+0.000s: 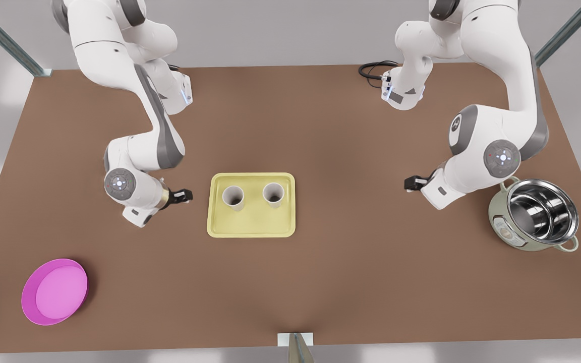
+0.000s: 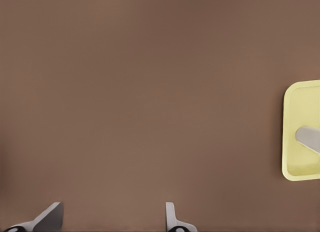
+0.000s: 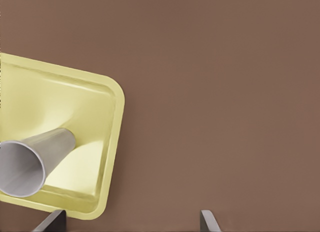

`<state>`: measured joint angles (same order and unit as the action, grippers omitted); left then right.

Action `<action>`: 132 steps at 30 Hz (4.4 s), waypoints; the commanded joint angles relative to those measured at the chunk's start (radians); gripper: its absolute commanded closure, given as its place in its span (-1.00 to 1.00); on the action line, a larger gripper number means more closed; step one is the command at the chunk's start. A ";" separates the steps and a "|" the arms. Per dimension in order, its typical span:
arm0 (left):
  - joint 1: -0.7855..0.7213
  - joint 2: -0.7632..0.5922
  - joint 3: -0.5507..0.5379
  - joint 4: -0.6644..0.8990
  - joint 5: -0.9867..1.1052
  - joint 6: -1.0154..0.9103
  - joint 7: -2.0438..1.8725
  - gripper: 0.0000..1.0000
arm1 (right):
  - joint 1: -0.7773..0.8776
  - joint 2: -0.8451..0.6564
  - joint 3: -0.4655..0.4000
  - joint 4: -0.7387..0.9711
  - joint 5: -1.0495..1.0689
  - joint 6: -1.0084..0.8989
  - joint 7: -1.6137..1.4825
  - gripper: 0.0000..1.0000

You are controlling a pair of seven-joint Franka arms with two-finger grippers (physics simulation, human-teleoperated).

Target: Use the left arm to pick up the white IKEA cup from the tray and place it on the middle-left position; use the right arm to pick up the white IKEA cup from the tray and place it on the middle-right position

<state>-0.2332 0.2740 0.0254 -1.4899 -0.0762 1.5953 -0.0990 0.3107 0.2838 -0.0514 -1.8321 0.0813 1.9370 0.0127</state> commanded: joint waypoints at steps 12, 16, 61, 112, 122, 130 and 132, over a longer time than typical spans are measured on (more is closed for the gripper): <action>-0.015 0.024 -0.004 0.005 -0.017 -0.014 -0.110 -1.00 | 0.137 0.014 0.015 -0.269 0.012 0.545 0.354 -1.00; -0.015 0.027 -0.004 0.005 -0.017 -0.014 -0.110 -1.00 | 0.136 0.028 0.024 -0.269 0.012 0.545 0.360 -1.00; -0.020 0.080 -0.044 0.134 0.022 0.054 -0.028 -1.00 | 0.136 0.077 0.099 -0.274 0.104 0.546 0.362 0.92; -0.578 0.530 -0.038 0.102 0.088 0.713 -0.895 0.48 | -0.473 0.009 0.084 0.313 -0.005 -0.216 -0.131 -1.00; -0.568 0.491 -0.019 0.172 0.087 0.548 -0.886 0.62 | -0.473 -0.195 0.199 0.392 -0.100 -0.448 0.013 -1.00; -0.321 0.448 0.051 0.158 0.088 0.506 -0.449 0.62 | -0.341 -0.193 0.068 0.404 -0.100 -0.440 0.015 -1.00; -0.250 0.453 0.051 0.149 0.087 0.517 -0.277 0.62 | -0.341 -0.193 0.068 0.404 -0.100 -0.440 0.013 -1.00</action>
<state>-0.5047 0.7274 0.0758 -1.3392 0.0170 2.1351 -0.7973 -0.0336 0.0915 0.0175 -1.4288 -0.0182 1.5138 -0.0952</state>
